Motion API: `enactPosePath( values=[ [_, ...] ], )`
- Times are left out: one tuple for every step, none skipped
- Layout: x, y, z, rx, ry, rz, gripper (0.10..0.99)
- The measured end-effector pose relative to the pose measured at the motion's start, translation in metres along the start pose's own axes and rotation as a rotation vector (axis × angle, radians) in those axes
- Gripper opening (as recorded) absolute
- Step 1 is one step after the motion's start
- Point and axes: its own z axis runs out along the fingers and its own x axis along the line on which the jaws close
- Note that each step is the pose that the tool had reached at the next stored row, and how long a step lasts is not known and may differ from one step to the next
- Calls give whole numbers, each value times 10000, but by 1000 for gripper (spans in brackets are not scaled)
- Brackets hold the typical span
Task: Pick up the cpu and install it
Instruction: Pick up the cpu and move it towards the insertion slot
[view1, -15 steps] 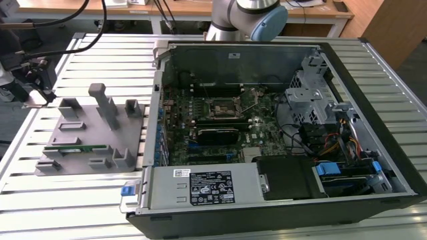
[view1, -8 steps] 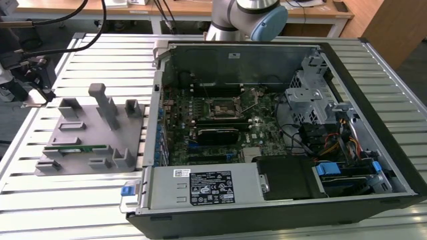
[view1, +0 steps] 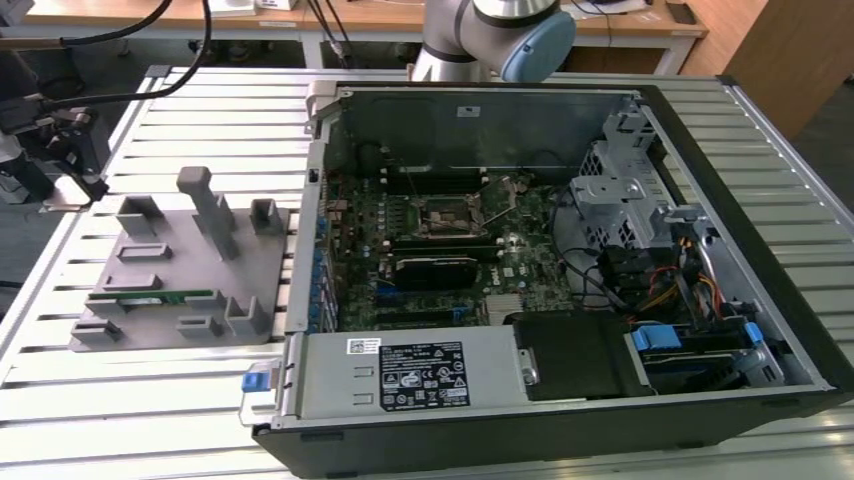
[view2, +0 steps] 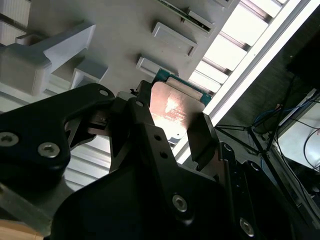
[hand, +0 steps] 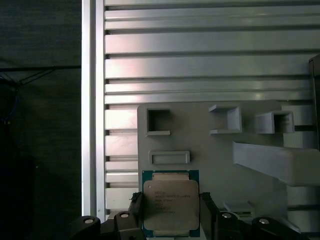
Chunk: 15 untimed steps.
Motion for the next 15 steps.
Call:
enactPosePath(
  values=[
    [0, 1, -9, 1, 0, 0, 537],
    [0, 1, -17, 0, 0, 0, 537],
    [0, 1, -25, 0, 0, 0, 537],
    [1, 2, -31, 0, -1, 0, 537],
    [0, 2, -36, -1, -2, 0, 537],
    [1, 3, -41, -1, -1, 0, 537],
    [1, 3, -46, 0, 0, 0, 537],
    [1, 3, -51, 0, 0, 0, 537],
    [1, 3, -55, 0, -1, 0, 537],
    [1, 4, -59, 0, 0, 0, 537],
    [1, 4, -64, 0, 0, 0, 537],
    [1, 4, -68, 0, 0, 0, 537],
    [1, 5, -72, 0, 0, 0, 537],
    [1, 5, -76, 0, 0, 0, 537],
    [1, 5, -80, 0, -1, 0, 537]
  ],
)
